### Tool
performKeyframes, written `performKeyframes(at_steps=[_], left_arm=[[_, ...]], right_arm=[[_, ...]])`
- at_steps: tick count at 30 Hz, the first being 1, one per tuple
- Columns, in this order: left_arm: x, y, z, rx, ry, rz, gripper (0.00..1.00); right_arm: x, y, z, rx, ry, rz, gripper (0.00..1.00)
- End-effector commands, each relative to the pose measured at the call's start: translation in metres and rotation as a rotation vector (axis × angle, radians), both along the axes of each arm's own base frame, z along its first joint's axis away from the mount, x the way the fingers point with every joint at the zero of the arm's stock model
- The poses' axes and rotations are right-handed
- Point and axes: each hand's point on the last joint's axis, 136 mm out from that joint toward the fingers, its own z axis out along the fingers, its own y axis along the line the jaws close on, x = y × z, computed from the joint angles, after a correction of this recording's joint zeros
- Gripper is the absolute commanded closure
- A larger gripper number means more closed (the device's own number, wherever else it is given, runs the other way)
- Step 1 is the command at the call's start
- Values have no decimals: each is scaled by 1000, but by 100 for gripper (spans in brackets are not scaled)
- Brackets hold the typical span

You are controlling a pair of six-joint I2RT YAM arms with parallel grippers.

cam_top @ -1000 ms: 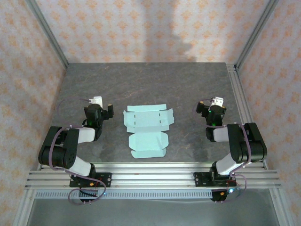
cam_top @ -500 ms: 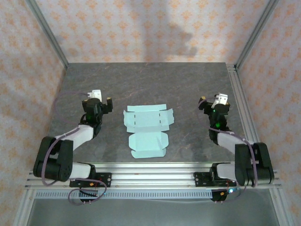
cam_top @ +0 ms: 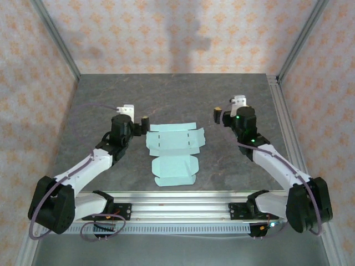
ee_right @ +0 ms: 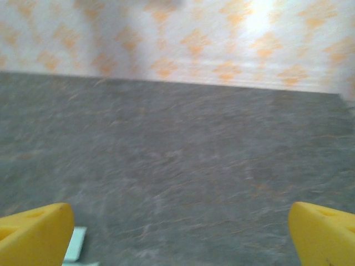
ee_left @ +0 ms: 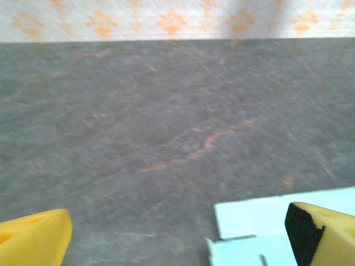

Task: Fold the paper box

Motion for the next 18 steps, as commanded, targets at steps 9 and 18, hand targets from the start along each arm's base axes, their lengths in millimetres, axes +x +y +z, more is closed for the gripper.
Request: performKeyframes(at_steps=[9,18], left_arm=[[-25,-16,-46,-169,282,104,0],[-27,-15,-58,-147,323,112,0]], right_arm=[[-19,61,-98,230,464,-1,2],[-22,80,-148,291,698,-28,25]])
